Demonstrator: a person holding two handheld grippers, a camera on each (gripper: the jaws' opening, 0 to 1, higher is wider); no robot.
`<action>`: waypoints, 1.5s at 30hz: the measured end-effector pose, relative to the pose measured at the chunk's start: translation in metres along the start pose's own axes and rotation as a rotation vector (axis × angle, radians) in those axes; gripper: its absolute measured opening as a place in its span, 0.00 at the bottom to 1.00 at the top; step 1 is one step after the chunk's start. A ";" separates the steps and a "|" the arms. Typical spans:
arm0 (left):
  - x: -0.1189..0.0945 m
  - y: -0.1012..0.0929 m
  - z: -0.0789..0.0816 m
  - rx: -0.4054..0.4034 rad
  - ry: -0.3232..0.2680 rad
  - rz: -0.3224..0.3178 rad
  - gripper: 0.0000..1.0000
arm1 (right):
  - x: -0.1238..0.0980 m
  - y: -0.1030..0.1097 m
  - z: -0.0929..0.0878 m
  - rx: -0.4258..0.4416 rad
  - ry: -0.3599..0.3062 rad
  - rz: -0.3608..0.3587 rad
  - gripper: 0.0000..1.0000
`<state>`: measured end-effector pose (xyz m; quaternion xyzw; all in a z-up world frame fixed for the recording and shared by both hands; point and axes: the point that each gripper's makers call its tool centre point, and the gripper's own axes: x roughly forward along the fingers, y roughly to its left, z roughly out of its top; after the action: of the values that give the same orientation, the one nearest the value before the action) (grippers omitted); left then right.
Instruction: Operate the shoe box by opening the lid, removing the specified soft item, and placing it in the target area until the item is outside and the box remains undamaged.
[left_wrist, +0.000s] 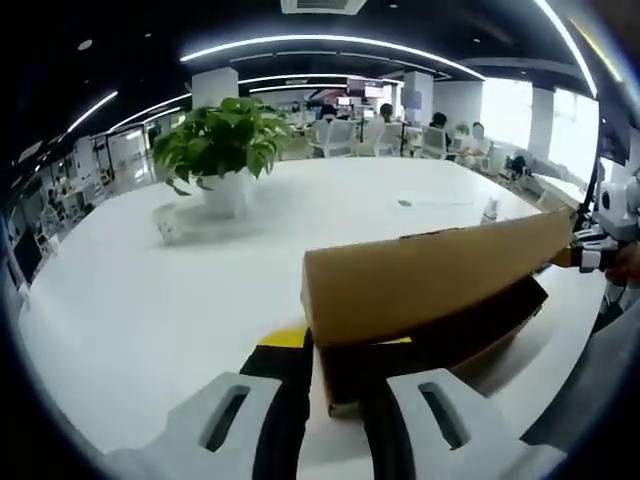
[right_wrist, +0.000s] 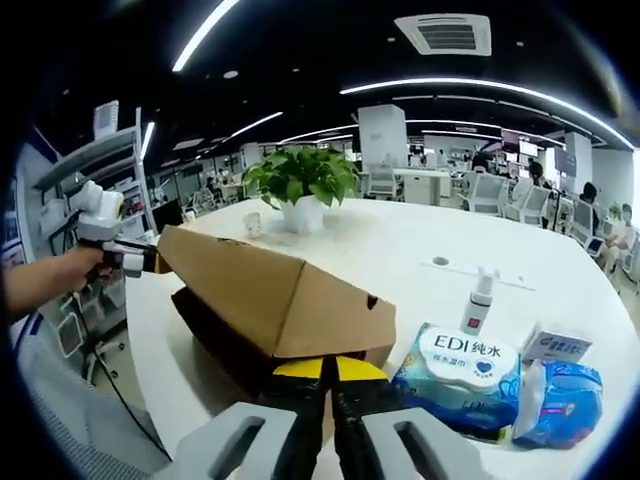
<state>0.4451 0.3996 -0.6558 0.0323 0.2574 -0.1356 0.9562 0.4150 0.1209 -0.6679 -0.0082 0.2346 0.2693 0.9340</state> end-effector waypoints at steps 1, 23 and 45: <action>0.000 -0.001 -0.001 0.001 0.005 -0.003 0.16 | -0.001 0.001 -0.001 -0.002 0.001 0.003 0.00; -0.002 -0.008 -0.017 0.031 0.038 -0.038 0.22 | -0.007 0.012 -0.009 -0.016 -0.024 0.082 0.10; 0.000 -0.021 -0.037 0.062 0.076 -0.099 0.36 | -0.005 0.023 -0.023 -0.054 0.001 0.124 0.21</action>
<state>0.4218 0.3844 -0.6875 0.0545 0.2904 -0.1895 0.9364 0.3900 0.1347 -0.6839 -0.0192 0.2279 0.3330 0.9148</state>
